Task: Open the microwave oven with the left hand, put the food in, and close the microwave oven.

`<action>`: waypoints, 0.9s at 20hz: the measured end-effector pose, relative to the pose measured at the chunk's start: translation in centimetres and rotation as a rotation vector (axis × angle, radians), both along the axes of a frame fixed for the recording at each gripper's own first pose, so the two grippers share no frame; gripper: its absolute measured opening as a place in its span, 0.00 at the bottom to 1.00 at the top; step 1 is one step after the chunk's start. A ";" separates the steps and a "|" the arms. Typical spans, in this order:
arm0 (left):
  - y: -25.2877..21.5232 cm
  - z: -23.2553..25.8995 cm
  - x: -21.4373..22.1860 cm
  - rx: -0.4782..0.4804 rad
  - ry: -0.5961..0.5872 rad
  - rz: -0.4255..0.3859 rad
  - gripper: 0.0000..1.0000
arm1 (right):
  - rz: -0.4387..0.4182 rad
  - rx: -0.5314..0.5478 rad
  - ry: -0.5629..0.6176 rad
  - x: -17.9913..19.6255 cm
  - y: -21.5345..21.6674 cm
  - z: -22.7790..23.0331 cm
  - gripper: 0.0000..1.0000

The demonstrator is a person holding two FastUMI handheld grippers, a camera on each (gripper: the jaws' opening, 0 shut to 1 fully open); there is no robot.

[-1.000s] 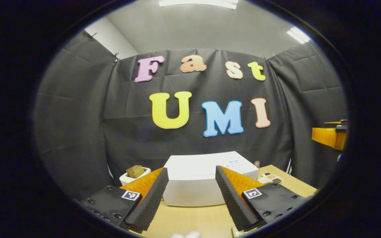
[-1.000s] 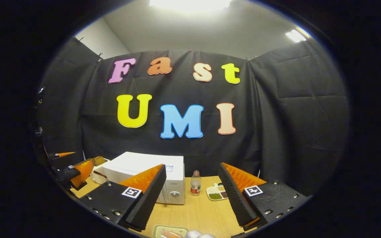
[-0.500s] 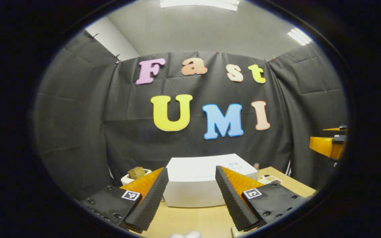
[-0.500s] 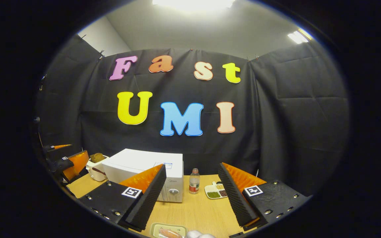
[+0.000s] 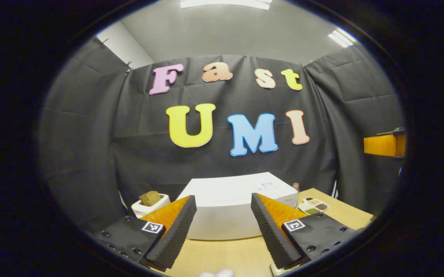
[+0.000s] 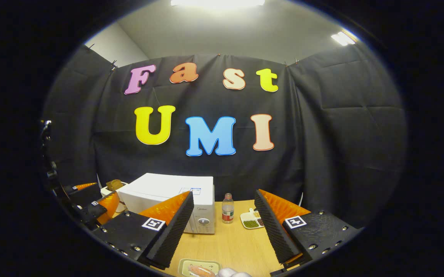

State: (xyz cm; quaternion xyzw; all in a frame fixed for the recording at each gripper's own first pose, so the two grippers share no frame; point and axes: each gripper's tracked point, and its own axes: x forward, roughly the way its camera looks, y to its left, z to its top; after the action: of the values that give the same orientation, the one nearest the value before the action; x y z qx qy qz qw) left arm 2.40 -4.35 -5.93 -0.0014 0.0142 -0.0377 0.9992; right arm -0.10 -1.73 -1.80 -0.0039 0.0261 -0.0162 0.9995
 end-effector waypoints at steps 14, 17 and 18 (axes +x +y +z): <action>-15.3 -17.0 13.7 -0.065 0.084 -0.033 0.97 | -0.021 -0.107 0.109 4.8 -6.5 -4.3 0.97; -15.7 -18.4 16.4 -0.063 0.077 -0.011 0.98 | -0.011 -0.108 0.122 5.4 -7.0 -5.5 0.97; -15.6 -18.8 16.9 -0.059 0.078 -0.003 0.99 | -0.009 -0.106 0.128 5.6 -7.2 -5.9 0.93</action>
State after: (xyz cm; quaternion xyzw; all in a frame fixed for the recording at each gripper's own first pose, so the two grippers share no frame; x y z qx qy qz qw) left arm 19.28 -19.92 -24.75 -0.0322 0.0521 -0.0395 0.9973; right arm 5.46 -8.95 -7.75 -0.0577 0.0890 -0.0220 0.9941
